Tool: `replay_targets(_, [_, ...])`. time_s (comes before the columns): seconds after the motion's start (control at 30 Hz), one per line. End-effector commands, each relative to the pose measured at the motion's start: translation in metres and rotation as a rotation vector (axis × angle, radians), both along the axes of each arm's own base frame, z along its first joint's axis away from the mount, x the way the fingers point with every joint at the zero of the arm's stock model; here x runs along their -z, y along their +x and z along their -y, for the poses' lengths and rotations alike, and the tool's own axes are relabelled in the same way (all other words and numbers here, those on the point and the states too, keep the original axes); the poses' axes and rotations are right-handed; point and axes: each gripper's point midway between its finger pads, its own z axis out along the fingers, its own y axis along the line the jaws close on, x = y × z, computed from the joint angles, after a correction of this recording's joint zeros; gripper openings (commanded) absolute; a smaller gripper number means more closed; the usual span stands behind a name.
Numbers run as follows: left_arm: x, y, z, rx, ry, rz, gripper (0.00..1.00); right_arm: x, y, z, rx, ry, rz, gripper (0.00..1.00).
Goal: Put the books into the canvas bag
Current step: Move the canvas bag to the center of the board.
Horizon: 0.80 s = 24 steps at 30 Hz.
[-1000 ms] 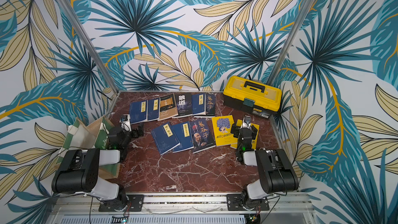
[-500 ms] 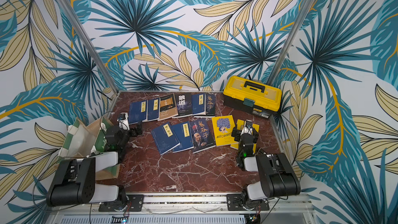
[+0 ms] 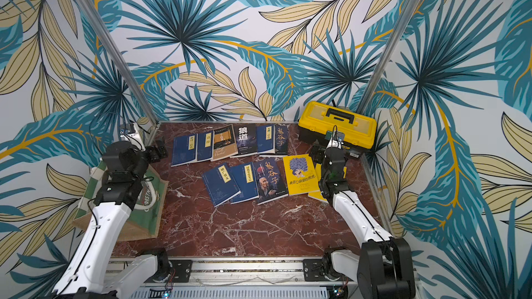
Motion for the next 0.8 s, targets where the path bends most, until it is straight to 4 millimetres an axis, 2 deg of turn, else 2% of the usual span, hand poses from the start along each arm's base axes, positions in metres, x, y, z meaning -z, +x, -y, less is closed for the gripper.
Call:
replay_targets(0.0, [0.026,-0.037,-0.011,-0.081,-0.05,-0.27,0.99,0.064,-0.004,-0.053,-0.137,0.038,-0.305,0.99])
replay_targets(0.13, [0.028,-0.051,-0.041,-0.18,-0.147,-0.347,1.0,0.071,0.006,-0.134,-0.312,0.015,-0.392,0.98])
replay_targets(0.3, [0.049,-0.065,-0.073,-0.263,-0.238,-0.43,0.99,0.083,0.004,-0.228,-0.515,0.033,-0.519,0.94])
replay_targets(0.43, [0.075,-0.067,-0.078,-0.267,-0.273,-0.49,1.0,0.097,-0.005,-0.29,-0.648,0.028,-0.606,0.92])
replay_targets(0.5, [0.088,-0.068,-0.076,-0.255,-0.291,-0.52,1.0,0.106,-0.009,-0.312,-0.696,0.028,-0.634,0.92])
replay_targets(0.57, [0.098,-0.069,-0.07,-0.23,-0.309,-0.54,0.89,0.114,-0.014,-0.327,-0.727,0.033,-0.659,0.9])
replay_targets(0.63, [0.106,-0.071,-0.06,-0.178,-0.327,-0.555,0.69,0.123,-0.018,-0.338,-0.759,0.061,-0.69,0.87])
replay_targets(0.77, [0.116,-0.076,-0.043,-0.112,-0.366,-0.564,0.35,0.133,-0.022,-0.34,-0.755,0.086,-0.722,0.84])
